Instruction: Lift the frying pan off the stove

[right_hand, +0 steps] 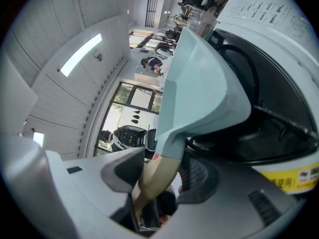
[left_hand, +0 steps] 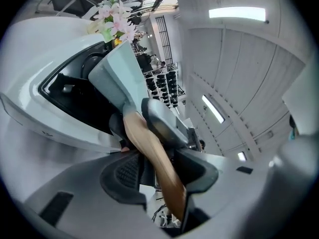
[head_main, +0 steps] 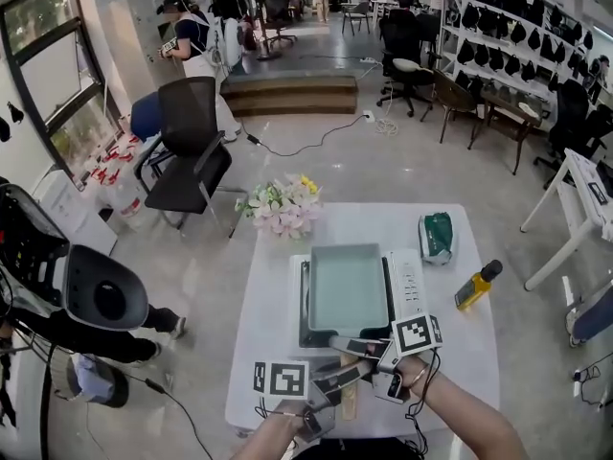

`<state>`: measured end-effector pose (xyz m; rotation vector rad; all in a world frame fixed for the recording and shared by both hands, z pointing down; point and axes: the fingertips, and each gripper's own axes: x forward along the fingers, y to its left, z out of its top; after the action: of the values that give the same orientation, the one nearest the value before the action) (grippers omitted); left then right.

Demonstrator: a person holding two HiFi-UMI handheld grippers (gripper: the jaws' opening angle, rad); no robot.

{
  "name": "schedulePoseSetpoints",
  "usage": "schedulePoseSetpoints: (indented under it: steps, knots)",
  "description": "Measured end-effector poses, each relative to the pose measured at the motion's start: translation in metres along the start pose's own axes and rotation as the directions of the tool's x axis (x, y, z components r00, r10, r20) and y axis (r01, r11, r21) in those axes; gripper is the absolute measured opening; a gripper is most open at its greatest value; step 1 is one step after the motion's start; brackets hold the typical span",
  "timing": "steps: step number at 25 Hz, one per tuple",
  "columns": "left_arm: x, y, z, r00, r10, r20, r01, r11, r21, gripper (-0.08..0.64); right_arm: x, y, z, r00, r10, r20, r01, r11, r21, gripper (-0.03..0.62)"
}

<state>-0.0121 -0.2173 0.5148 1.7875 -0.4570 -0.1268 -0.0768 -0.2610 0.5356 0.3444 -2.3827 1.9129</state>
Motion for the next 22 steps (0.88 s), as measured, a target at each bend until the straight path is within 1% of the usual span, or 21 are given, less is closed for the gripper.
schedulePoseSetpoints:
  steps: [7,13,22]
  knots:
    - [0.003,0.0001,0.0009,0.999,-0.024,-0.032,0.023,0.999,-0.041,0.176,0.0001,0.0001,0.0009,1.0,0.016,-0.008,-0.016,1.0,0.014,0.206]
    - [0.0062,0.0009,-0.0008,0.998,-0.025,-0.064,0.02,0.997,-0.07,0.16,-0.0009,-0.0008,0.0013,1.0,0.029,0.002,-0.029,0.999,0.037,0.206]
    - [0.0094,-0.0012,-0.0031,0.997,-0.016,-0.077,0.012,0.999,-0.045,0.152,-0.0041,0.0014,0.0014,1.0,0.029,0.007,-0.029,1.0,0.008,0.196]
